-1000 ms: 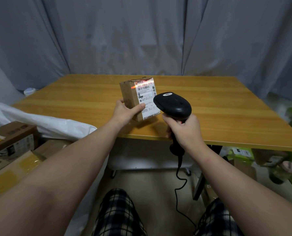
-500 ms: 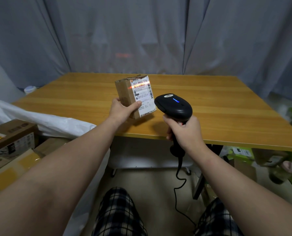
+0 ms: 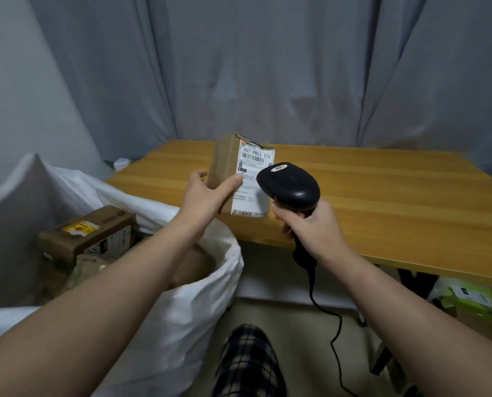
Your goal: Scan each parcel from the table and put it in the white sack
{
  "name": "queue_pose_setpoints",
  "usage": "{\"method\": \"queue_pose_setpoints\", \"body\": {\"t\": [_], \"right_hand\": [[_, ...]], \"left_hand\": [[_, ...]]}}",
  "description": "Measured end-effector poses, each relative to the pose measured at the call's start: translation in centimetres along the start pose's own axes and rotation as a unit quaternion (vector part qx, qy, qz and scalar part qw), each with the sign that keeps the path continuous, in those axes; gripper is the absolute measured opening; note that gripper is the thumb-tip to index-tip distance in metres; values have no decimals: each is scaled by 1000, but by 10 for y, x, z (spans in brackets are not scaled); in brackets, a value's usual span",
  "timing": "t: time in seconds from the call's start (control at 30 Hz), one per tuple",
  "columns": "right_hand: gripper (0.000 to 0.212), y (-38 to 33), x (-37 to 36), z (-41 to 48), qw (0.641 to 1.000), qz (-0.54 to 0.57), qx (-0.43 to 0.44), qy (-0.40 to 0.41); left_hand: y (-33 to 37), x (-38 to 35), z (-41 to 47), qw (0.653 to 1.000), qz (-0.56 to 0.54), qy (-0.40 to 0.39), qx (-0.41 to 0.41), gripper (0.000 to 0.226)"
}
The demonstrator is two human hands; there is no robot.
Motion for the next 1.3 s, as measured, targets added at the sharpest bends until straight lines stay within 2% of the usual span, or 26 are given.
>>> {"method": "queue_pose_setpoints", "body": {"t": [0.1,0.23,0.3,0.37,0.43,0.5,0.63,0.73,0.97,1.13,1.3], "right_hand": [[14,-5,-63,2,997,11,5,-78],[25,-8,-141,-3,989,3,0,-146],[31,-15,-170,-3,987,-12,11,-162],[34,-21,-190,-2,985,-19,16,-170],[31,-21,-203,-1,984,-18,6,-175],[24,-18,-210,-1,985,-32,-6,-172],[21,-9,-214,-5,985,-45,-20,-166],[22,-4,-210,-9,984,-54,-28,-169],[20,2,-166,5,988,-73,-43,-131],[29,7,-84,19,991,-100,-56,-66],[24,20,27,29,987,-114,-115,0]], "left_hand": [[8,82,-22,994,90,43,-36,72],[8,187,-48,968,230,95,-10,80],[11,228,-61,918,375,131,8,76],[14,254,-73,830,536,151,33,73],[3,269,-81,755,639,127,81,73],[-22,277,-85,712,686,79,129,73],[-54,263,-82,658,733,16,174,69],[-48,232,-71,660,742,3,120,63],[-11,147,-42,703,709,5,-58,48],[18,65,-17,736,661,-19,-146,47],[43,-39,4,755,614,-67,-218,48]]}}
Point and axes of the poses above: each hand's wrist, its own z-axis towards the middle knuckle, its own x-axis out of the back of the hand, y = z × x, the point moved 8 cm from there along z, towards the middle knuckle, and after that the axes turned 3 degrees about -y, right-handed, at the moved point
